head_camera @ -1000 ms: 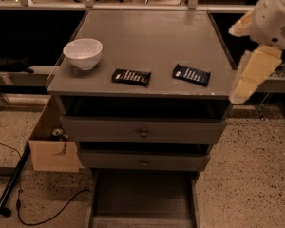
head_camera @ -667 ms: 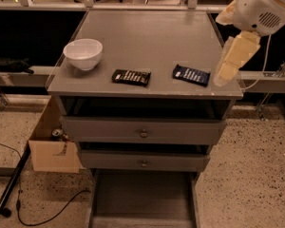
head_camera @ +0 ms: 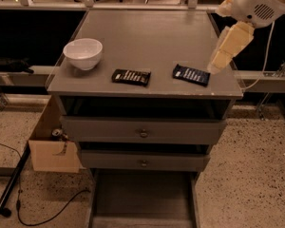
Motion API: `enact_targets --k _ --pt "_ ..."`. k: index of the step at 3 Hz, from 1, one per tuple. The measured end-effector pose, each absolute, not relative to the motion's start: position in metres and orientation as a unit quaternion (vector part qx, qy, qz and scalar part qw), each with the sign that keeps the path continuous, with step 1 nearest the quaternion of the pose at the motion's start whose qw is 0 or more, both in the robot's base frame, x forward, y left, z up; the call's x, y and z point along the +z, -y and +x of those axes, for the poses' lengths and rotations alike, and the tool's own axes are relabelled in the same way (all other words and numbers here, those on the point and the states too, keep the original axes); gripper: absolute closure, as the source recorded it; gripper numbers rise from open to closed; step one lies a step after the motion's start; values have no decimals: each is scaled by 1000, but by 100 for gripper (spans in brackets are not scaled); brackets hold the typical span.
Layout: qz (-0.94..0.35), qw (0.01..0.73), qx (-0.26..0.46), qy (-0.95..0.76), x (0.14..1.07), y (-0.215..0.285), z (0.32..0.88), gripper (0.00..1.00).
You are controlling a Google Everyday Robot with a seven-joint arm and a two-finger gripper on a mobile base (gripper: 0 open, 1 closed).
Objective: Place rxbar chocolate into bottom drawer
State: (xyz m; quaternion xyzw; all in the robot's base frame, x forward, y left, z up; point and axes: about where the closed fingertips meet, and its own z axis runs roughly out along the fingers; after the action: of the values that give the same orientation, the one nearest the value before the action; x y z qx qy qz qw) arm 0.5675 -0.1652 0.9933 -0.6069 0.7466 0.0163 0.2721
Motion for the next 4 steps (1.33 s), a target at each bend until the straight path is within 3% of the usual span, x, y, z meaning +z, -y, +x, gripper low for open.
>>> enact_targets --k 2,4 --pt "-504 322 37 -800 964 161 565 0" --pt "-416 392 40 -820 962 149 602 0"
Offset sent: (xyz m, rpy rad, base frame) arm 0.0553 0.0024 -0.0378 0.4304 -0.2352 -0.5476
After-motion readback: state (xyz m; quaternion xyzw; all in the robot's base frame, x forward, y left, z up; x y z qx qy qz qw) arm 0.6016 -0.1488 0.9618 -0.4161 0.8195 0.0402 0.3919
